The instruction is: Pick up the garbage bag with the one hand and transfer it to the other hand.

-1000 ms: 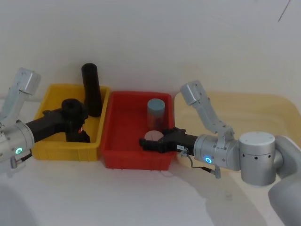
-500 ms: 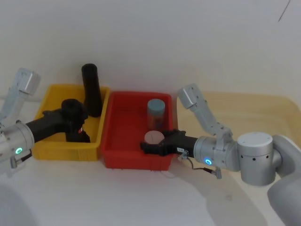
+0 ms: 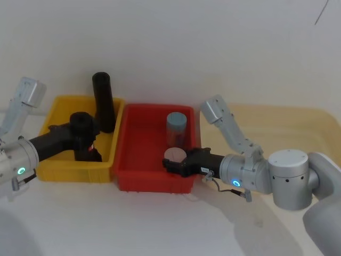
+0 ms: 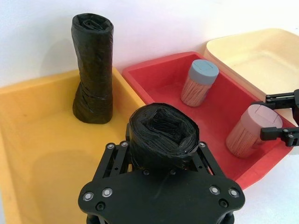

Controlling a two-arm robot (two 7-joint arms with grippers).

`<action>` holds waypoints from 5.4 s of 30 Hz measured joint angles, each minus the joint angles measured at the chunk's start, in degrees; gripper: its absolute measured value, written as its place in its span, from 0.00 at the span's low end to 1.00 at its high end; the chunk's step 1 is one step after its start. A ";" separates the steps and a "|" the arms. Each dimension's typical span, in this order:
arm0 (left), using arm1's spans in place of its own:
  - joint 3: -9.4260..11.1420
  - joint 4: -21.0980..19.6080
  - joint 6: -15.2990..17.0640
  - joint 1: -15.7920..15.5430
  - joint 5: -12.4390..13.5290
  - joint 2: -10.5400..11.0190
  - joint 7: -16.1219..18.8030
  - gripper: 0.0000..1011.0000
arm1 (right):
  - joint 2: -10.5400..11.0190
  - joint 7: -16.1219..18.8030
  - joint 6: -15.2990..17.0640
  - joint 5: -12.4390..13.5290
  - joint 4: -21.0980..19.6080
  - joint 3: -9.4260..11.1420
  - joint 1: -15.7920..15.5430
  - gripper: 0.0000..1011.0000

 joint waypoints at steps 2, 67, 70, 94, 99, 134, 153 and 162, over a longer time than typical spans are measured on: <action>0.00 0.00 0.00 0.00 0.00 0.00 0.00 0.44 | 0.01 0.04 -0.03 -0.05 0.03 -0.02 0.02 0.66; 11.74 28.54 -15.92 -33.67 -3.75 -24.67 -18.15 0.44 | 9.24 -22.25 8.27 -2.31 -31.45 23.80 -16.58 0.67; 12.98 36.55 -18.69 -37.52 -5.12 -28.08 -21.41 0.44 | 9.34 -23.12 9.10 -2.39 -31.45 24.78 -17.12 0.72; 17.09 62.79 -26.91 -50.09 -9.25 -39.12 -31.04 0.44 | 10.20 -25.83 11.24 -3.26 -33.48 28.87 -20.86 0.99; 17.30 64.21 -27.35 -50.78 -9.48 -39.73 -31.56 0.44 | 10.45 -25.02 9.43 -3.53 -35.88 28.82 -21.98 0.99; 17.80 67.20 -28.28 -52.20 -9.96 -40.97 -32.65 0.44 | 9.42 -16.56 -1.29 -8.61 -35.64 20.71 -14.24 0.99; 17.80 67.35 -28.32 -52.28 -9.96 -41.04 -32.69 0.44 | 6.53 -15.04 -2.15 -11.81 -24.86 17.27 -6.05 0.99; 17.80 67.36 -28.32 -52.28 -9.96 -41.05 -32.69 0.44 | 5.19 -15.46 -3.05 -13.06 -20.63 17.00 -3.53 0.99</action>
